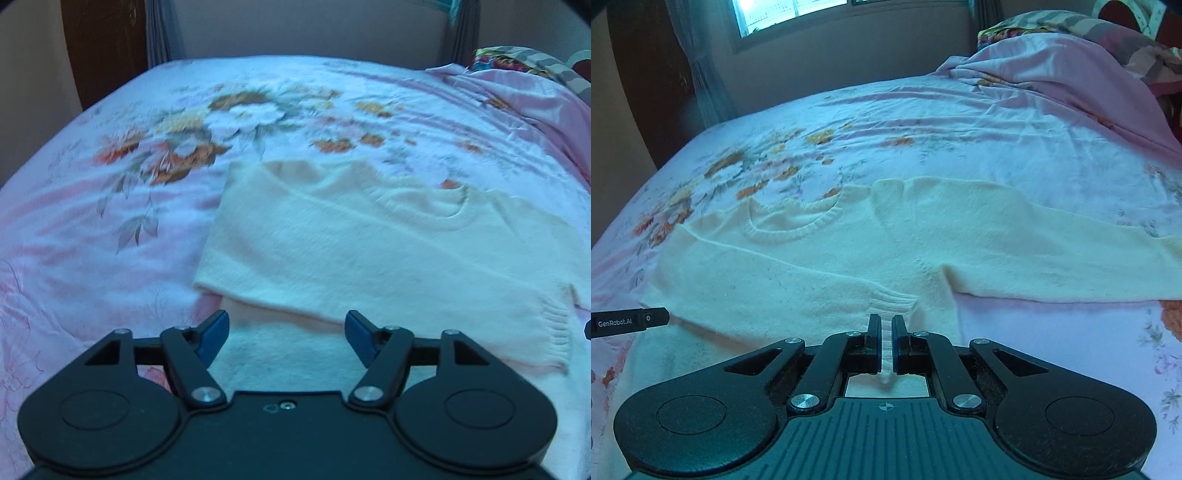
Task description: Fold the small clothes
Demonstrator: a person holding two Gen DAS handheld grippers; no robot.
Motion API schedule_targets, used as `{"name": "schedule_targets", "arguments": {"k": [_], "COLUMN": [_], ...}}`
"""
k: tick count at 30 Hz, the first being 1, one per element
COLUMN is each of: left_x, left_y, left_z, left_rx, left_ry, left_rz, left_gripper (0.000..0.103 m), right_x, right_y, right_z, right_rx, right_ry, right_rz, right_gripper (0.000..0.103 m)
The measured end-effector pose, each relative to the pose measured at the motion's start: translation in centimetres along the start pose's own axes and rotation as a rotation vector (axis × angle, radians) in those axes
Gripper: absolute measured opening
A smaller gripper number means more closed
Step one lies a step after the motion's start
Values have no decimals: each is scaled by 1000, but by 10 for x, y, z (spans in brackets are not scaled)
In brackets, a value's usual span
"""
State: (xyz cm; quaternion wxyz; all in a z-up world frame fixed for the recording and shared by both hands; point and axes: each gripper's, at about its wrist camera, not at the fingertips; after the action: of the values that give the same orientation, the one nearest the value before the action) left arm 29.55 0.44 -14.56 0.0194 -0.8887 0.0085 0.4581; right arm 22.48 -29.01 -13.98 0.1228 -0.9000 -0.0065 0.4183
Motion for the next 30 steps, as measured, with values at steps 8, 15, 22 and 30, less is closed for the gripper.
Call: {"name": "schedule_targets", "arguments": {"k": [8,15,22,30], "left_x": [-18,-27,-33,-16], "left_y": [41,75,99,125], "left_z": [7,14,18,25], "left_rx": [59,95,121,154], "left_ry": [15,17,25,1], "left_rz": [17,40,55,64], "left_gripper": [70,70,72,72], "right_x": [-22,-50,-60,-57], "right_y": [54,88,117,203], "right_z": [11,23,31,30], "right_rx": [83,107,160,347], "right_ry": [-3,52,50,32], "right_rz": [57,109,135,185], "right_gripper": [4,57,57,56]}}
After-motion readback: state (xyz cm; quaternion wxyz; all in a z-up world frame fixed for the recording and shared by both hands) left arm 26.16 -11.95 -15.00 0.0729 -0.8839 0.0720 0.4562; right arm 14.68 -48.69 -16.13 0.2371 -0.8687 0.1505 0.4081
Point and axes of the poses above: each gripper's, at about its wrist camera, not at the fingertips, and x roughly the way its jaws point, y to its right, z to its underside, and after that the axes turned 4 degrees about -y, right-handed
